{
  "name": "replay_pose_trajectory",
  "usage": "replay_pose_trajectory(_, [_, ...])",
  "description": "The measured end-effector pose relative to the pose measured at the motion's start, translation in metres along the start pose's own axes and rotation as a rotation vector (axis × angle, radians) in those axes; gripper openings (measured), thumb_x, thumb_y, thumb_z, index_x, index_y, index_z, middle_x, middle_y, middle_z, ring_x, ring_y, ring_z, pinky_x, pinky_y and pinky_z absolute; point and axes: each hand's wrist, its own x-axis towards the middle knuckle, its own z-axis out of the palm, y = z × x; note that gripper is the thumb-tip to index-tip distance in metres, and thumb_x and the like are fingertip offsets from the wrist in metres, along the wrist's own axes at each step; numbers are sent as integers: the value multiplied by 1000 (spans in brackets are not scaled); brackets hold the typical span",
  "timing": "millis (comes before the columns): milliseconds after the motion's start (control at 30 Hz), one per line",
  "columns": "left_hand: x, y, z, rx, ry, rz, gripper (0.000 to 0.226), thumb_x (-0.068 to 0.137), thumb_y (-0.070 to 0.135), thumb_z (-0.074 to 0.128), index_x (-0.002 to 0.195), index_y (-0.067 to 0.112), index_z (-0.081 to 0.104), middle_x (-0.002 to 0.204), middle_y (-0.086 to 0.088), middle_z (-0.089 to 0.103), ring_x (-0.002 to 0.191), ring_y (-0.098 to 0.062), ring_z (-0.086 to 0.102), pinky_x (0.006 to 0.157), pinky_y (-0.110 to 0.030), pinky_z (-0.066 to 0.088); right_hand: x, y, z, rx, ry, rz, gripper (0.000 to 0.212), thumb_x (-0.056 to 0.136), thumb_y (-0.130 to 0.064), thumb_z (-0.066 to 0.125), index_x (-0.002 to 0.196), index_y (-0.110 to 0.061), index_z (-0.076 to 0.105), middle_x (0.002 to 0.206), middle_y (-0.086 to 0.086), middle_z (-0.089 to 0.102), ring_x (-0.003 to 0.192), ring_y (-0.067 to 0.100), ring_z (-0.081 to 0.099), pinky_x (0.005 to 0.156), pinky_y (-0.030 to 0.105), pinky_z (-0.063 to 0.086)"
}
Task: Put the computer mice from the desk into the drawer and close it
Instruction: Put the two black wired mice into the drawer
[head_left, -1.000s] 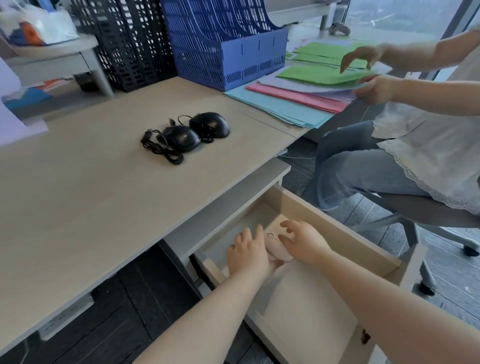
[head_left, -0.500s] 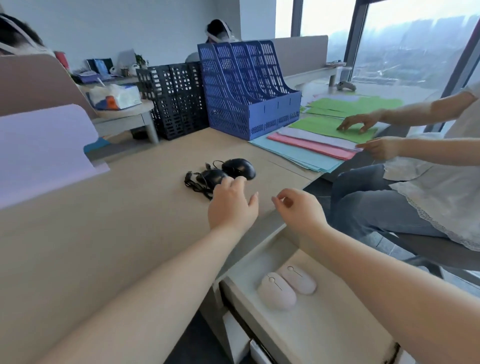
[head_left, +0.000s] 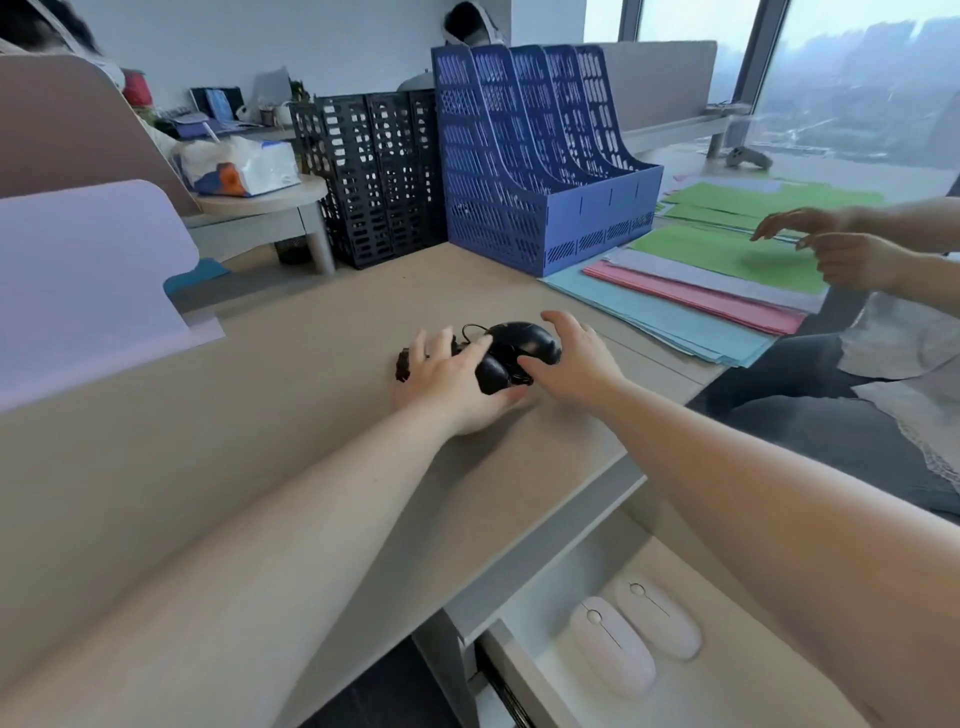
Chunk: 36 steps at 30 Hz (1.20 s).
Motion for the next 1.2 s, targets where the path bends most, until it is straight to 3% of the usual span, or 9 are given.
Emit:
replay_pose_trajectory(100, [11, -4, 6, 13, -24, -8, 82, 64, 86, 46, 136, 49, 31, 161, 0, 13, 148, -30, -5, 117, -56, 16, 11, -4, 7, -4, -35, -3, 74, 80, -37, 67, 144, -26, 31, 143, 13, 44, 133, 34, 39, 108, 45, 37])
replay_pose_trajectory(233, [13, -12, 14, 36, 93, 21, 69, 71, 69, 56, 129, 36, 39, 142, -6, 41, 136, -38, 27, 110, -49, 32, 14, -1, 13, -67, -64, 3, 76, 79, -37, 66, 144, -26, 30, 143, 12, 42, 132, 34, 41, 106, 44, 39])
replay_pose_trajectory(333, [7, -12, 8, 64, 120, 17, 57, 74, 54, 59, 122, 27, 45, 127, -7, 49, 121, -37, 40, 99, -41, 40, 15, -1, 11, -102, -35, 26, 76, 79, -36, 65, 145, -28, 29, 143, 12, 39, 131, 33, 40, 102, 42, 41])
replay_pose_trajectory(500, [-5, -3, -3, 81, 103, 6, 44, 72, 36, 66, 109, 17, 53, 114, -9, 51, 113, -36, 46, 83, -37, 42, 7, -9, 5, -163, -36, 33, 70, 78, -37, 64, 142, -28, 36, 134, 16, 46, 122, 36, 46, 94, 40, 46])
replay_pose_trajectory(633, [-17, 5, -6, 72, 106, 0, 50, 75, 25, 69, 121, 19, 53, 121, -9, 51, 114, -35, 47, 85, -38, 44, -12, -8, -6, -107, -22, 57, 64, 77, -35, 65, 136, -24, 45, 129, 15, 54, 119, 35, 50, 92, 37, 47])
replay_pose_trajectory(733, [-37, 15, -5, 97, 114, 8, 41, 76, 23, 67, 115, 18, 54, 118, -8, 52, 112, -34, 48, 77, -36, 41, -36, -4, -22, -41, -3, 69, 57, 79, -29, 64, 133, -18, 50, 129, 14, 58, 118, 33, 52, 92, 38, 48])
replay_pose_trajectory(933, [-90, 57, -5, 152, 85, 117, 33, 78, 22, 65, 109, 15, 54, 117, -10, 52, 110, -35, 48, 80, -38, 44, -92, 17, -60, 56, 26, 127, 60, 83, -25, 64, 140, -16, 46, 138, 9, 55, 125, 28, 51, 97, 33, 44])
replay_pose_trajectory(1067, [-135, 99, 0, 189, 68, 219, 32, 82, 18, 63, 112, 15, 53, 121, -12, 50, 112, -35, 46, 79, -39, 45, -133, 42, -89, 70, 42, 171, 61, 83, -26, 63, 140, -18, 45, 135, 8, 57, 100, 23, 57, 76, 28, 46])
replay_pose_trajectory(1200, [-180, 140, 23, 257, 15, 303, 36, 86, 15, 60, 121, 13, 50, 127, -15, 48, 116, -38, 44, 83, -43, 48, -178, 70, -111, 34, 48, 196, 51, 83, -25, 65, 132, -17, 54, 128, 9, 62, 98, 23, 57, 85, 34, 51])
